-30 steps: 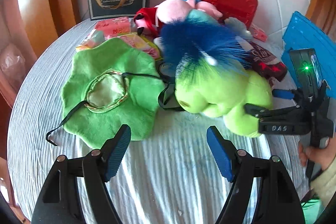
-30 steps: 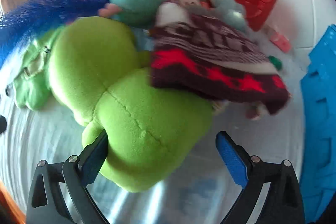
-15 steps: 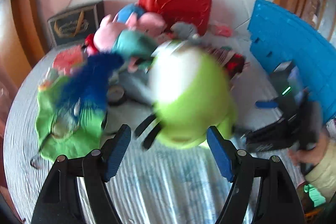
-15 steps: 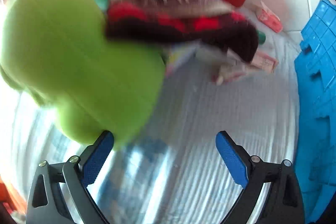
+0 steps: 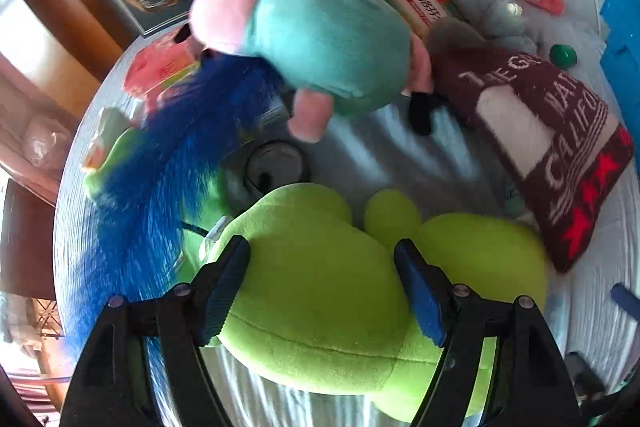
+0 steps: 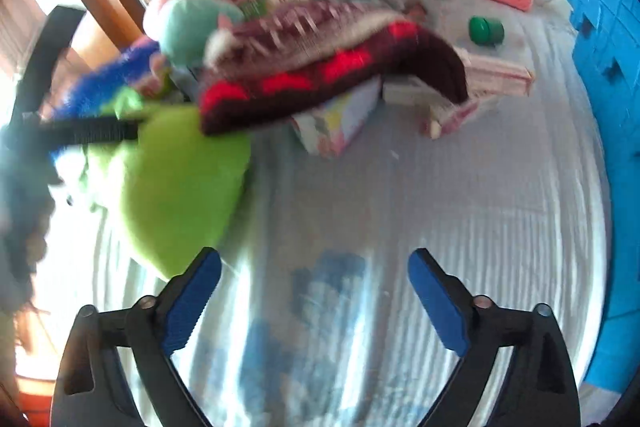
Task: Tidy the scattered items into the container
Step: 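Reach both tools toward the green plush frog and close them on it, then lift and carry the green plush frog over the crate with both tools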
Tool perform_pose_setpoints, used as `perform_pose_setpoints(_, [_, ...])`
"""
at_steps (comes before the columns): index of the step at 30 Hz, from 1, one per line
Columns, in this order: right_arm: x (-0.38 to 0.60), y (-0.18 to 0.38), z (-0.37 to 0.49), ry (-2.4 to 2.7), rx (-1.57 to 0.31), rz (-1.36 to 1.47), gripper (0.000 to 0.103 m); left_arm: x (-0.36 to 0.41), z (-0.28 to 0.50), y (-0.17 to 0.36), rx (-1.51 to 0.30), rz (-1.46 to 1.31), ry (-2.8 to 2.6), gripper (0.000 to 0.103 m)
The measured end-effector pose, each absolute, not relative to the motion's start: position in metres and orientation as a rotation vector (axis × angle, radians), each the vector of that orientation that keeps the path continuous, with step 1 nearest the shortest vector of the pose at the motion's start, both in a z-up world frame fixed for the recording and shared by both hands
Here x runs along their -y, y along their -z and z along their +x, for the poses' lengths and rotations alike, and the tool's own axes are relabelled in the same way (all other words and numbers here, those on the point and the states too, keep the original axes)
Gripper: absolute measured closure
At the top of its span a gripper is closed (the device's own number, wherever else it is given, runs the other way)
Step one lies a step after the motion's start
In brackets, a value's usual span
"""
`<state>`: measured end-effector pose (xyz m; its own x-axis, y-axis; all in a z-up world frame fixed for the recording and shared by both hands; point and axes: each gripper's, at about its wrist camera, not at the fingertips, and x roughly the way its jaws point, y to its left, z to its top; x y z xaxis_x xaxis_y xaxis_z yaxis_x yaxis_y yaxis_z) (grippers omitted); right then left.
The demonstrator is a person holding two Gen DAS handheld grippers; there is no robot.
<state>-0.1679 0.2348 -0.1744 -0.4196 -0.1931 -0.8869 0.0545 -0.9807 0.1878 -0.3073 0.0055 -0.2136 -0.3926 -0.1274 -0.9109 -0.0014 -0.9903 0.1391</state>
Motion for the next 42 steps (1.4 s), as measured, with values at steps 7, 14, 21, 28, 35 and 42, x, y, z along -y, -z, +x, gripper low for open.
perform_pose_setpoints(7, [-0.205, 0.162, -0.210, 2.479, 0.295, 1.532, 0.002, 0.012, -0.225, 0.196, 0.154, 1.614, 2.665, 0.026])
perform_pose_setpoints(14, [-0.144, 0.176, -0.201, 2.372, 0.248, 1.564, 0.002, 0.053, -0.172, 0.201, 0.034, 1.669, 2.693, 0.021])
perform_pose_setpoints(21, [-0.101, 0.181, -0.146, 2.310, 0.240, 1.529, 0.002, 0.086, -0.131, 0.209, 0.016, 1.740, 2.724, 0.021])
perform_pose_setpoints(28, [-0.079, 0.194, -0.110, 2.271, 0.202, 1.526, 0.002, 0.117, -0.084, 0.172, 0.006, 1.551, 2.724, 0.021])
perform_pose_setpoints(35, [-0.067, 0.201, -0.072, 2.287, 0.251, 1.580, 0.001, 0.107, -0.090, 0.152, 0.079, 1.539, 2.797, 0.021])
perform_pose_setpoints(42, [-0.086, 0.186, -0.053, 2.492, 0.484, 1.617, 0.000, 0.096, -0.108, 0.214, 0.289, 1.819, 2.758, 0.021])
